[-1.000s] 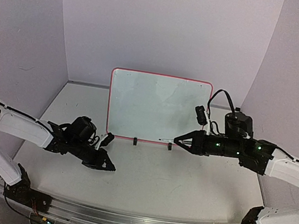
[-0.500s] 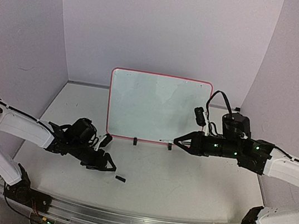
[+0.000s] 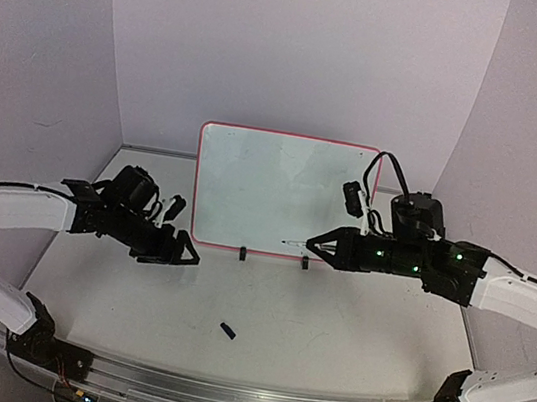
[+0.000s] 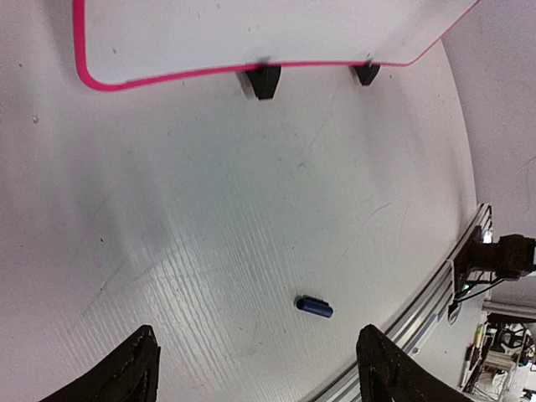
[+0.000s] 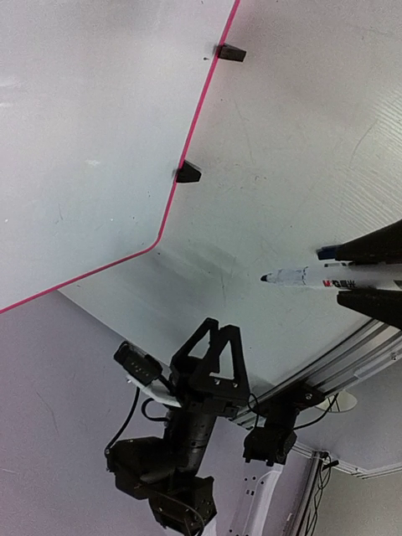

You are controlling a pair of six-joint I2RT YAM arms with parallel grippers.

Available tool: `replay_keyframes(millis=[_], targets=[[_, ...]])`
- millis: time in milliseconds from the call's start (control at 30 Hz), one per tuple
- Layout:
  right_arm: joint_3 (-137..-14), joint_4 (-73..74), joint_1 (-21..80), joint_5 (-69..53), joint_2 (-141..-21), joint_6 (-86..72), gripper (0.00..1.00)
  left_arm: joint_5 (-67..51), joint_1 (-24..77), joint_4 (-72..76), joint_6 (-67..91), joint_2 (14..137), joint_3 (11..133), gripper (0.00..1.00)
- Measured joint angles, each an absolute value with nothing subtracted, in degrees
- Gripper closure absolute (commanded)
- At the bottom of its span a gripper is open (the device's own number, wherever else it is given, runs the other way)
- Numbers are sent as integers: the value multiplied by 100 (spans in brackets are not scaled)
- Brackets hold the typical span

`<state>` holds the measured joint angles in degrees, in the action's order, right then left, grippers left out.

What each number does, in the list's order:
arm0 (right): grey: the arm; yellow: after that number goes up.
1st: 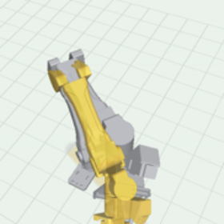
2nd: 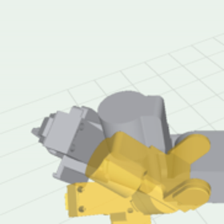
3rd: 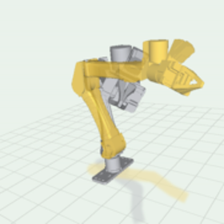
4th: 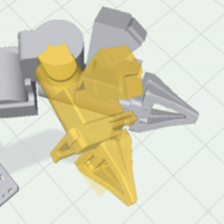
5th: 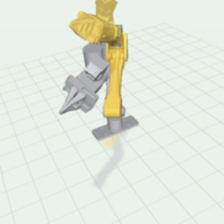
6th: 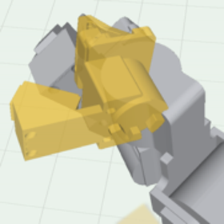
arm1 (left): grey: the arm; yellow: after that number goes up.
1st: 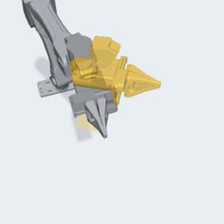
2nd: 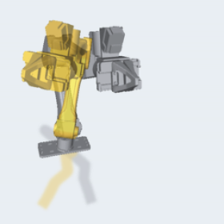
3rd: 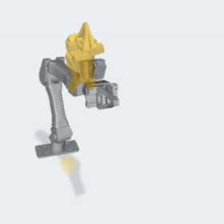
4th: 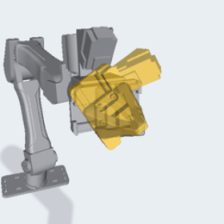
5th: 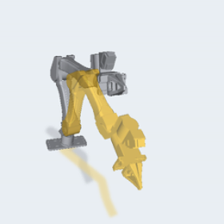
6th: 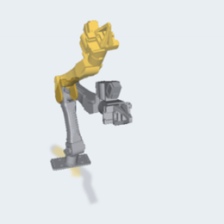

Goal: Write a sentence on the whiteboard
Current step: Hold the whiteboard with the whiteboard.

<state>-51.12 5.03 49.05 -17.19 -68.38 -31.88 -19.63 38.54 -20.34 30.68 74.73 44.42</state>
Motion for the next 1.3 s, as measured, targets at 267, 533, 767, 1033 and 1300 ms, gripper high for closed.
replay_keyframes(millis=[267, 533, 767, 1033, 1300], targets=[[-5454, 506, 4982, -1454, -7214, -3075, 100, -2807, 2449, -2763, 2227, 7500, 5427, 20], [-6064, 295, 5018, -1264, -7857, -2935, 100, -3609, 1524, -2831, 1503, 8167, 6388, 21], [-6565, 49, 5019, -1109, -8493, -2821, 100, -4287, 1392, -2581, 845, 8928, 7355, 23], [-7040, -91, 5019, -1032, -8958, -2610, 100, -4735, 1319, -2253, 414, 9940, 8548, 36], [-7535, -374, 5019, -1024, -9392, -2411, 100, -5025, 1227, -2123, 191, 10389, 8996, 54]])
